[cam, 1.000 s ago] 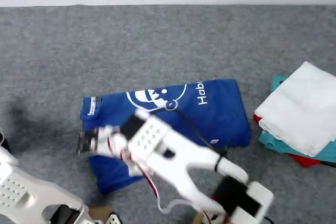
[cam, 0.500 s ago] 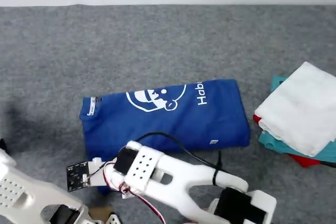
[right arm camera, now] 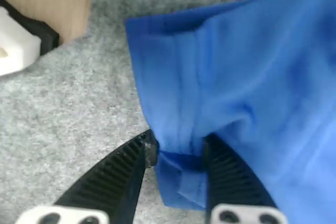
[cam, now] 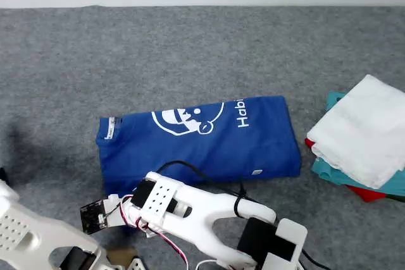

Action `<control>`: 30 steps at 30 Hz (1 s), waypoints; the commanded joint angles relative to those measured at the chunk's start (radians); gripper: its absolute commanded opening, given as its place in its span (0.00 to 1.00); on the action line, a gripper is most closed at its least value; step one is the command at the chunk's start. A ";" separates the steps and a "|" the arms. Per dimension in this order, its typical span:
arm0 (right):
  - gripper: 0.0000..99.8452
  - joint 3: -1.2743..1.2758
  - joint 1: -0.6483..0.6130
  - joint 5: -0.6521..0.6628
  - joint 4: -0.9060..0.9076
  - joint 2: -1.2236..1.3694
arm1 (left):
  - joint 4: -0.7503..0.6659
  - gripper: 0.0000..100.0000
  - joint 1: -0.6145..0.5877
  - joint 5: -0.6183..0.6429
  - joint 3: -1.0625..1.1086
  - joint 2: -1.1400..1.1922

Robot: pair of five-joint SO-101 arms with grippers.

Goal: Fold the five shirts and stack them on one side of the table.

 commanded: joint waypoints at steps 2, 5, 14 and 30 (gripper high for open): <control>0.04 -0.032 0.019 0.015 -0.007 0.027 | -0.011 0.01 -0.074 -0.003 -0.033 0.009; 0.01 -0.049 0.047 0.017 -0.002 0.019 | -0.011 0.01 -0.074 -0.003 -0.033 0.009; 0.01 -0.219 0.163 0.054 0.108 0.019 | -0.011 0.01 -0.066 0.000 -0.033 0.009; 0.01 -0.600 0.358 0.123 0.151 0.189 | -0.011 0.01 -0.054 -0.003 -0.054 0.011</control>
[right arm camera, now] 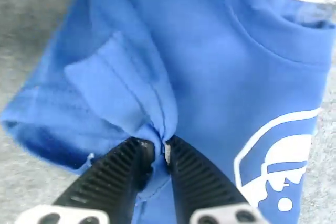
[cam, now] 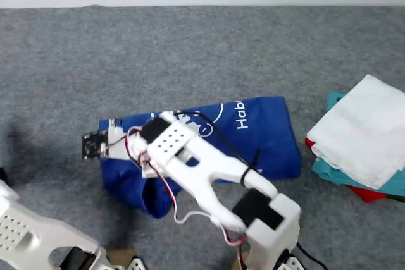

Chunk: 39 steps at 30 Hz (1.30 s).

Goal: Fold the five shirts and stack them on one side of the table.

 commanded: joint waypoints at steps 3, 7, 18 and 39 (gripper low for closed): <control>0.03 -0.224 0.082 0.008 0.012 0.114 | -0.014 0.01 -0.052 -0.003 -0.048 0.006; 0.13 -0.351 0.110 -0.014 0.048 0.225 | -0.014 0.01 -0.052 -0.005 -0.048 0.006; 0.17 -0.775 0.200 -0.074 0.200 0.475 | -0.017 0.01 -0.052 -0.006 -0.048 0.006; 0.01 -0.836 0.024 -0.224 0.613 0.260 | -0.012 0.01 -0.049 -0.043 -0.050 0.005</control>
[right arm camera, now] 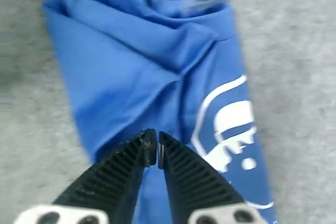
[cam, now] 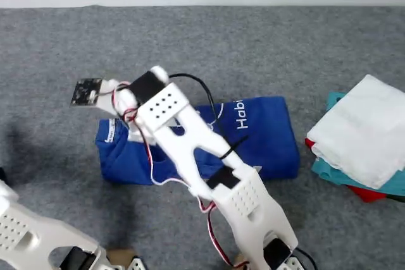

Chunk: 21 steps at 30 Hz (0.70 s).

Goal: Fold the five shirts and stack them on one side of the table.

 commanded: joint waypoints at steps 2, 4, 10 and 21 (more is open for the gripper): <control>0.01 0.153 -0.056 -0.063 0.044 -0.170 | -0.012 0.01 -0.049 -0.037 -0.041 0.000; 0.01 0.210 -0.076 -0.072 0.042 -0.191 | -0.011 0.01 -0.049 -0.037 -0.041 0.000; 0.01 0.259 -0.051 -0.071 0.035 -0.094 | -0.011 0.01 -0.043 -0.037 -0.041 0.000; 0.01 0.258 0.142 0.046 -0.268 0.108 | -0.012 0.01 -0.035 -0.080 -0.039 0.000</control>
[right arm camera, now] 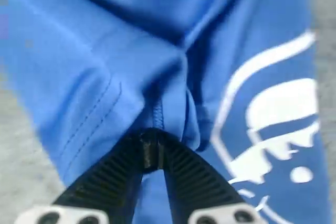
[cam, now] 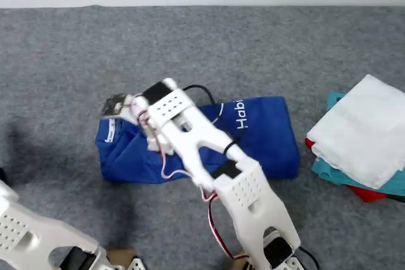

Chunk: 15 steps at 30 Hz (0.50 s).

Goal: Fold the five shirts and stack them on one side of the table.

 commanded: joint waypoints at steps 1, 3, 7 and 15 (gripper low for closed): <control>0.01 -0.008 0.033 0.037 -0.077 -0.008 | -0.012 0.01 -0.037 -0.037 -0.039 0.000; 0.01 -0.012 0.030 0.035 -0.096 -0.012 | -0.014 0.01 -0.038 -0.040 -0.039 0.000; 0.01 -0.143 0.008 0.032 0.024 -0.012 | -0.015 0.01 -0.038 -0.040 -0.039 0.000; 0.01 -0.451 -0.004 -0.003 0.255 -0.021 | -0.017 0.01 -0.032 -0.040 -0.039 0.000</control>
